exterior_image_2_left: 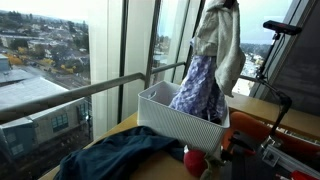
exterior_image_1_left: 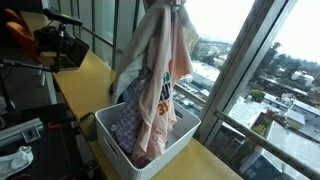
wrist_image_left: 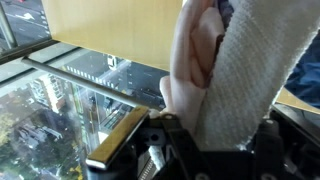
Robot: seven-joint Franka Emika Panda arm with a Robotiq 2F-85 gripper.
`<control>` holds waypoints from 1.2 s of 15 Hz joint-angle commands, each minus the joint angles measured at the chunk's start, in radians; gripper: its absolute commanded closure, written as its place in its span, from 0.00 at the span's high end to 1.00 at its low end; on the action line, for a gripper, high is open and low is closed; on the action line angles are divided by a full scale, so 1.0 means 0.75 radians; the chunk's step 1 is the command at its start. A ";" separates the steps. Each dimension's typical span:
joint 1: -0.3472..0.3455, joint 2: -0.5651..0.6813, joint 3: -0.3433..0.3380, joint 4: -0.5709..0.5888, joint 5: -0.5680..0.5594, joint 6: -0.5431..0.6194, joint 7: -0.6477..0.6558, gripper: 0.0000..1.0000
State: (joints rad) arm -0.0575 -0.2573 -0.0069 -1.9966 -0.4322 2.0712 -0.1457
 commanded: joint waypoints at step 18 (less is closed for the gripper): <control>-0.006 0.262 -0.028 -0.441 -0.043 0.506 0.063 0.00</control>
State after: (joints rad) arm -0.0617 -0.0794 -0.0218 -2.3014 -0.4429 2.4007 -0.1172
